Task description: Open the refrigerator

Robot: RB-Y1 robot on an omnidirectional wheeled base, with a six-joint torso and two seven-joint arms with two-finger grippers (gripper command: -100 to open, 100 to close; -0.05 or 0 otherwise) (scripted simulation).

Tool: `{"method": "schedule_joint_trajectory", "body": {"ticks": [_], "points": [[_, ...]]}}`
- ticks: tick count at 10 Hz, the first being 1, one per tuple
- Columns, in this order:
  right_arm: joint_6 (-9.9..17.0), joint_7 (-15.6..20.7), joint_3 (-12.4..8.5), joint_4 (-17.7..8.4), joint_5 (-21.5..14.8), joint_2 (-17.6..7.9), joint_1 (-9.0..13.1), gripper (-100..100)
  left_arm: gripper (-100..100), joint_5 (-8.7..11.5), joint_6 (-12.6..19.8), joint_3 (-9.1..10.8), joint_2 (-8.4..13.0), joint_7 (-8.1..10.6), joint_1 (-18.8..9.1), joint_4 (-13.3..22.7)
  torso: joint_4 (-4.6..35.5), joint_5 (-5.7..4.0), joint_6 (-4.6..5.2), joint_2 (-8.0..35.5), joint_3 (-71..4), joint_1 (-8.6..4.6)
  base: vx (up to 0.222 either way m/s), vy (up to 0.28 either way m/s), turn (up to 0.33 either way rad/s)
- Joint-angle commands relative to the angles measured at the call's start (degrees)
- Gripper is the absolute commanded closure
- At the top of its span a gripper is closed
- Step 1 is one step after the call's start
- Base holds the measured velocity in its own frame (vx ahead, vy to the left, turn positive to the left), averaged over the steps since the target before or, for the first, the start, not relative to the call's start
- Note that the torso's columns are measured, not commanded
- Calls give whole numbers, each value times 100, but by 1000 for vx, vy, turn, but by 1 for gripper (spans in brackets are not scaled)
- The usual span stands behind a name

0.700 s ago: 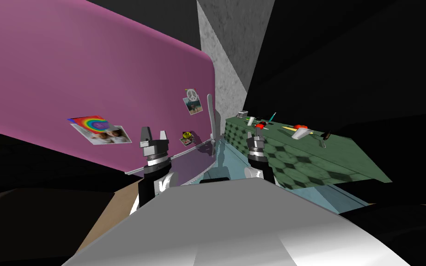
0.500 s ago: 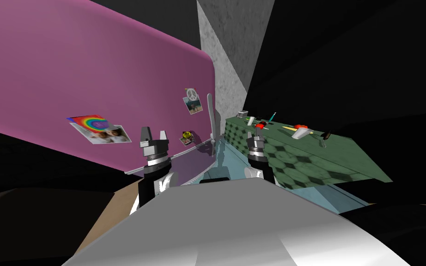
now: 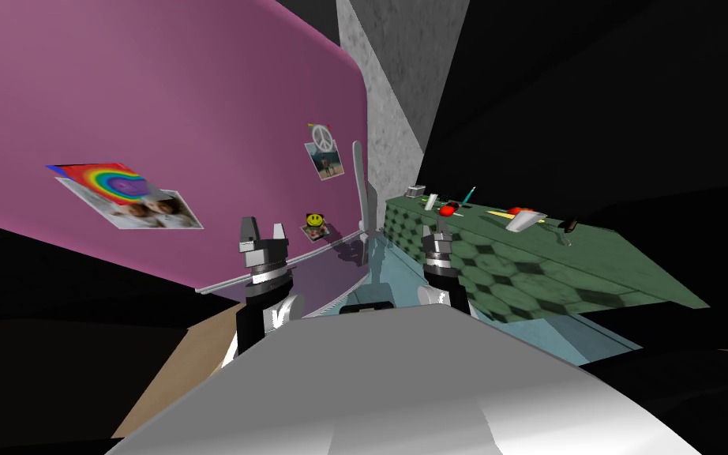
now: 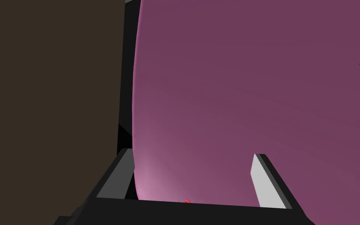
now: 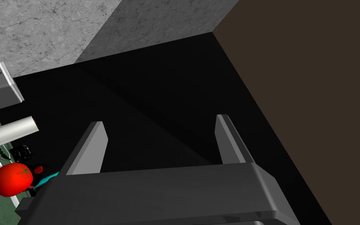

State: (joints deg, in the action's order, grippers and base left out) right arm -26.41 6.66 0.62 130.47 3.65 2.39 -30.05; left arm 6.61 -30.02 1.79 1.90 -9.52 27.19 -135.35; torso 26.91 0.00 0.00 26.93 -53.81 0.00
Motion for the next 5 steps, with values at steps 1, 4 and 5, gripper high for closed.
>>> {"method": "schedule_joint_trajectory", "body": {"ticks": [1, 4, 5], "points": [[0, 0, 0, 0, 0, 0, 0, 0, 0, 0, 0, 0, 0, 0, 0, 0, 423, 0, 0, 423, -846, 0, 0, 0, 0], [0, 0, 0, -2, 0, 0, -1, 0, -100, -1, 208, 24, 319, -17, 4, -3, 1457, -1, 0, 1461, -2933, -6, 14, -23, 5], [1, 0, 0, -3, 0, 1, -1, 0, -100, -1, 309, 35, 401, -26, 6, -5, 1512, -3, 0, 1508, -3049, -10, 33, -57, 7]]}}
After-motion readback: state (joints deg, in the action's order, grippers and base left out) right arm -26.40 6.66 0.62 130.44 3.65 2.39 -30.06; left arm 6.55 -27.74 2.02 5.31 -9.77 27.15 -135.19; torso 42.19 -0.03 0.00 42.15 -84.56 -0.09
